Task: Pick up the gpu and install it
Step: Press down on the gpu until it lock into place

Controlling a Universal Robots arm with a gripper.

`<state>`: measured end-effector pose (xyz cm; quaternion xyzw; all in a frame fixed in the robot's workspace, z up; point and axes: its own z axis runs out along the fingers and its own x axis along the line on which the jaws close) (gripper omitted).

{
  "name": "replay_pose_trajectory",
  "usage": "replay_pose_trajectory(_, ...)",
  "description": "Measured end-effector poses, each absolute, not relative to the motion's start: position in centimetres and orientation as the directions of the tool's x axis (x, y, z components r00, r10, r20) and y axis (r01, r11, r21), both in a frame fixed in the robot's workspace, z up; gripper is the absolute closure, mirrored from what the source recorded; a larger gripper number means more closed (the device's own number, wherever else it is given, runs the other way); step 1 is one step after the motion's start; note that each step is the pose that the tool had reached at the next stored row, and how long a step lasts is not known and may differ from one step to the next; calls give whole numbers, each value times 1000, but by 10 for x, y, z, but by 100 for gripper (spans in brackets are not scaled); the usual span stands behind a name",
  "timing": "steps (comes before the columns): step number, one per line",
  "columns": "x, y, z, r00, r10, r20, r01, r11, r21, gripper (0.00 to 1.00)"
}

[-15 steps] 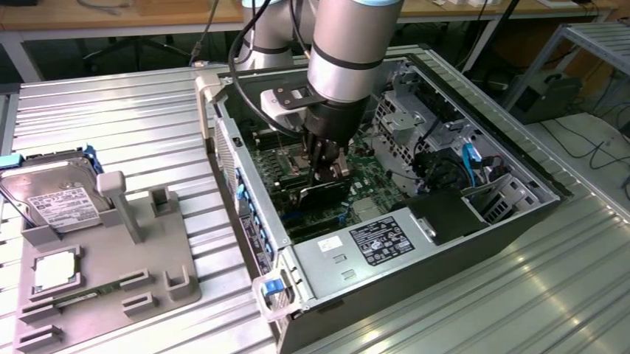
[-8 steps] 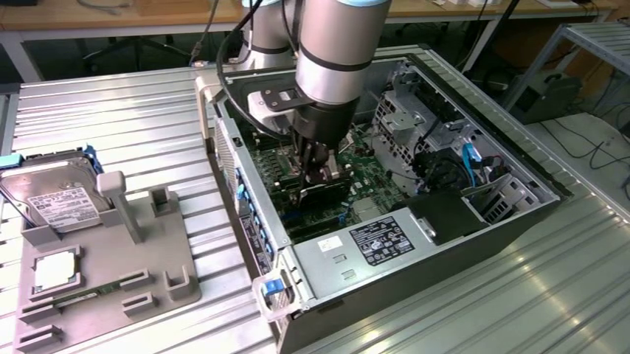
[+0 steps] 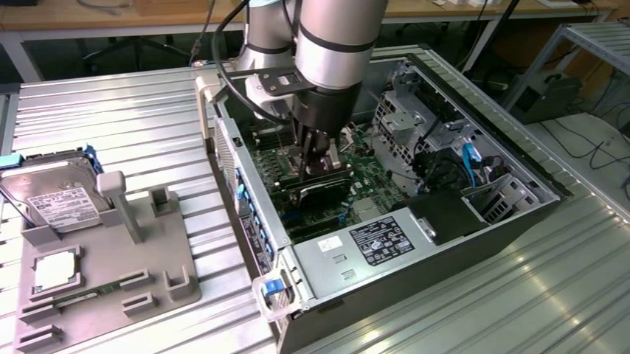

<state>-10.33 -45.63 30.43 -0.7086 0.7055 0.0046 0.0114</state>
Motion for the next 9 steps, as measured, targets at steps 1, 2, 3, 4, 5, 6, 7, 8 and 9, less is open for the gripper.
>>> replay_pose_trajectory(1,-104,-456,304,5,-1000,-23,-1000,-4,-10,89)
replay_pose_trajectory(2,-108,-456,305,5,-1000,-23,-1000,-4,-10,89)
replay_pose_trajectory(3,-111,-456,305,5,-1000,-23,-1000,-5,-10,89)
replay_pose_trajectory(4,-113,-456,305,5,-1000,-23,-1000,-5,-10,89)
replay_pose_trajectory(5,-115,-456,305,5,-1000,-23,-1000,-4,-10,89)
replay_pose_trajectory(6,-117,-456,305,5,-1000,-23,-1000,-5,-10,89)
replay_pose_trajectory(7,-119,-455,305,5,-1000,-23,-1000,-5,-10,89)
replay_pose_trajectory(8,-121,-455,305,5,-1000,-23,-1000,-5,-10,89)
replay_pose_trajectory(9,-125,-455,305,5,-1000,-23,-1000,-5,-10,89)
